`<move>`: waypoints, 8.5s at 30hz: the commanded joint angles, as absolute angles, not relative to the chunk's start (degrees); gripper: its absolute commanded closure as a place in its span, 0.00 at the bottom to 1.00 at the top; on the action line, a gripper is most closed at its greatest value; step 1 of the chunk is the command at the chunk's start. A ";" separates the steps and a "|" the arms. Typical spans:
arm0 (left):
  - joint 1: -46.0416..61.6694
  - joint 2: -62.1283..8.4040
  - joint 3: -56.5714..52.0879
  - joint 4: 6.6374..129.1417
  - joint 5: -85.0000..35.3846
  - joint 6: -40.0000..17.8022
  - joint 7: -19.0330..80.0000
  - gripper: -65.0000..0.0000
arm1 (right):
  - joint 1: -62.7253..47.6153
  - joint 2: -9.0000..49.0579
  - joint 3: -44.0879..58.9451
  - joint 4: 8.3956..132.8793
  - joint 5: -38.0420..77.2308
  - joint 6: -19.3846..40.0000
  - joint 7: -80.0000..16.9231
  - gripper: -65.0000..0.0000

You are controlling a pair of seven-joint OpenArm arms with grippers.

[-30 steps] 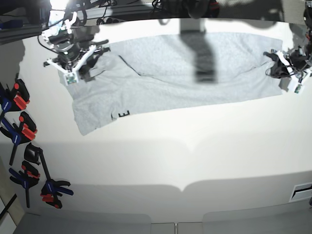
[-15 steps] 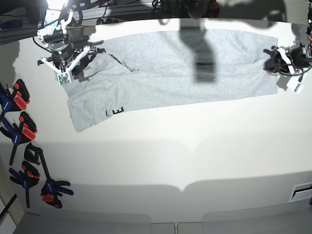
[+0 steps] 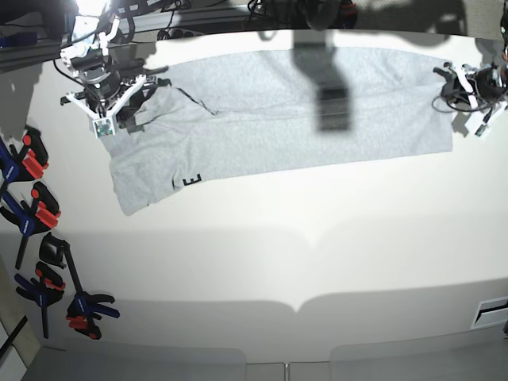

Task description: Fold the T-shirt properly

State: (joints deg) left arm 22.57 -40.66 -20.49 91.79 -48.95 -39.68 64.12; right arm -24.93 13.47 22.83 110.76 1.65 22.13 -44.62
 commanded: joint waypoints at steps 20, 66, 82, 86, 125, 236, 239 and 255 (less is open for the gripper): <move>24.62 -41.95 -21.08 92.62 -55.77 -38.85 66.63 0.54 | -24.77 14.15 23.24 112.05 -1.56 20.03 -44.14 0.56; 13.50 -24.51 -20.97 75.70 -31.29 -32.53 38.94 0.54 | -4.80 11.92 23.24 78.22 19.16 23.16 -37.87 0.56; 4.86 -33.74 -20.97 80.60 -42.06 -32.73 47.53 0.54 | -2.87 11.90 23.24 78.61 23.00 25.34 -40.80 0.56; 4.89 -37.43 -20.97 82.98 -42.09 -27.81 47.94 0.54 | -2.90 11.90 23.24 80.18 22.98 28.01 -41.43 0.56; 9.34 -34.68 -33.71 53.65 -70.54 -40.00 68.03 0.54 | -24.60 11.90 23.24 125.27 22.74 32.14 -45.93 0.56; 10.46 -15.59 -8.25 100.71 -41.87 -22.65 45.71 0.61 | -20.95 11.90 23.27 124.55 5.96 21.93 -42.50 0.56; 10.46 -15.57 -8.25 100.71 -42.02 -22.65 45.74 0.61 | -20.29 11.92 23.24 122.41 4.32 16.19 -39.62 0.56; 10.48 -15.57 -8.25 100.71 -42.00 -22.68 45.74 0.61 | -7.55 11.90 23.24 93.06 23.59 19.18 -49.63 0.37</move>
State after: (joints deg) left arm 11.09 -15.11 -8.14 99.66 -40.86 -22.46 46.72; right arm -8.14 11.29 23.00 92.14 23.09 18.55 -50.46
